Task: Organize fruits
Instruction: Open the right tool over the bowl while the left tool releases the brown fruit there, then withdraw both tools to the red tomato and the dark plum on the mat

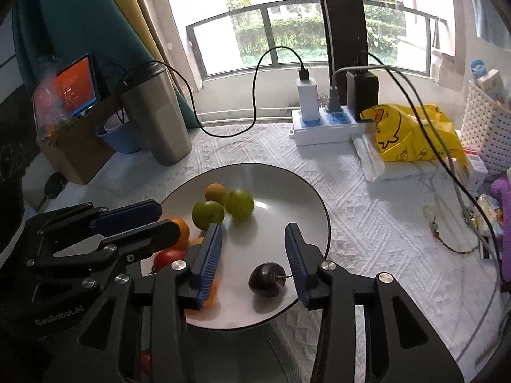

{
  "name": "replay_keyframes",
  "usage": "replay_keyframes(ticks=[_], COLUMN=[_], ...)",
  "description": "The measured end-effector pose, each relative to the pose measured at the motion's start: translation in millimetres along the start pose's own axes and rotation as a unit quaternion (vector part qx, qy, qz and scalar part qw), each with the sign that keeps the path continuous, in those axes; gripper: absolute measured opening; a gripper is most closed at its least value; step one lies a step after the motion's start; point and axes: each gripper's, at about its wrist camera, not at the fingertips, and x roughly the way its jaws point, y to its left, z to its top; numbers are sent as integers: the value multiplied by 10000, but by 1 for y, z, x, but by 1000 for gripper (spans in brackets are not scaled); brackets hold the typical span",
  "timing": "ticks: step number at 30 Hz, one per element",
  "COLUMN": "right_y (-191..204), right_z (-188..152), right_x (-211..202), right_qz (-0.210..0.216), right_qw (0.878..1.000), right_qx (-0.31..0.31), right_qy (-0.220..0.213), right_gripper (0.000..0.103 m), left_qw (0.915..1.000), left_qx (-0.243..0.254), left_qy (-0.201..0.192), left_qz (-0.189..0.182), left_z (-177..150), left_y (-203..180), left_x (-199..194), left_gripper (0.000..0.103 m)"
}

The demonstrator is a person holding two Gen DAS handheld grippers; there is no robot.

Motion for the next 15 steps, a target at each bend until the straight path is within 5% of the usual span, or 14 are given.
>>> replay_keyframes(ticks=[6,15], right_y=[10,25], right_z=[-4,-13], right_x=[-18,-45], right_qz=[-24,-59], right_qw=[9999,9996], right_qx=[-47,-129], right_qy=[-101,-230], right_gripper=[44,44], left_qw=[9999,9994], left_qx=[-38,-50], left_qy=[-142,-328], left_qz=[-2,76], left_z=[-5,-15], left_y=[-3,-8], left_x=[-22,-54], left_gripper=[44,45])
